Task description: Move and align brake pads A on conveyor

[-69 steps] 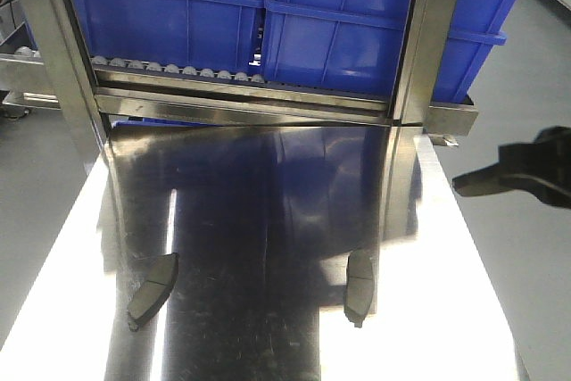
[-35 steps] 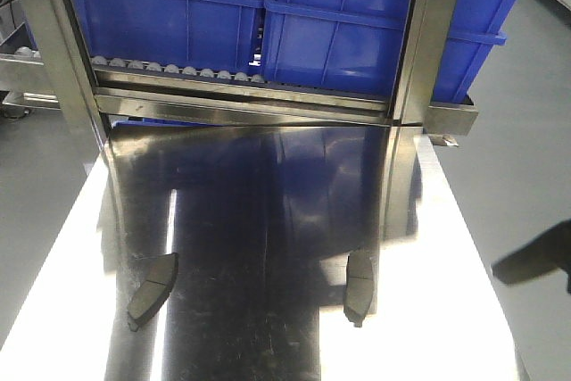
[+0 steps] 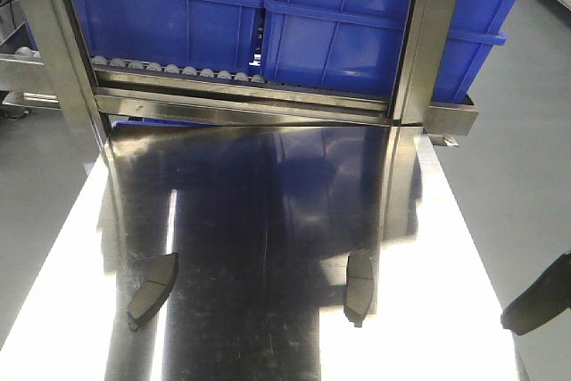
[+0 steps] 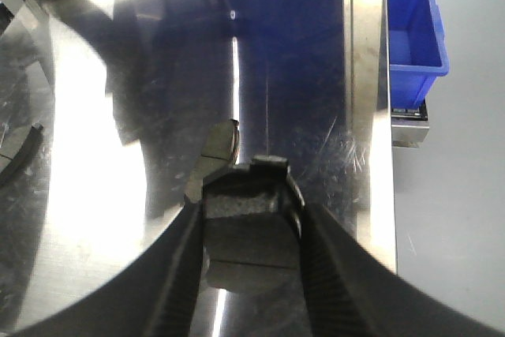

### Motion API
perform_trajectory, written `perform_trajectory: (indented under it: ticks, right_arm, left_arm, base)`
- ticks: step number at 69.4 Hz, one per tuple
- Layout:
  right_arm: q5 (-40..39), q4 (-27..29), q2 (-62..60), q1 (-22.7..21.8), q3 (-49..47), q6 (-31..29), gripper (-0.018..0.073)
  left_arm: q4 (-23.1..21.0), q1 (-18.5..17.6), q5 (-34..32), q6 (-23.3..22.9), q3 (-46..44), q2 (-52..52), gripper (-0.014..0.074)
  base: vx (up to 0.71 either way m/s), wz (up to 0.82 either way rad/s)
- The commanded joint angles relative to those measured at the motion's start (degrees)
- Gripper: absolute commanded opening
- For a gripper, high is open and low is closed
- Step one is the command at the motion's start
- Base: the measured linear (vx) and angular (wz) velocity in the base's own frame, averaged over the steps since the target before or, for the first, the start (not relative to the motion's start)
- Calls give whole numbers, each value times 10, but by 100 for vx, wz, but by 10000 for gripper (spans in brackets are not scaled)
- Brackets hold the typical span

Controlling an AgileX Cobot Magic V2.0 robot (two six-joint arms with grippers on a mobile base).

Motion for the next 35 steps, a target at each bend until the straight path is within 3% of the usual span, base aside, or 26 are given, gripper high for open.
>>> perform_trajectory:
  ticks: [1, 35]
  right_arm:
    - [-63, 4, 0, -2, -18, -7, -12]
    - [-71, 4, 0, -2, -18, -7, -12]
  left_arm:
    - [7, -2, -46, -3, -13, 3, -6]
    - [7, -2, -46, -3, -13, 3, -6]
  base:
    - [0, 0]
    - [0, 0]
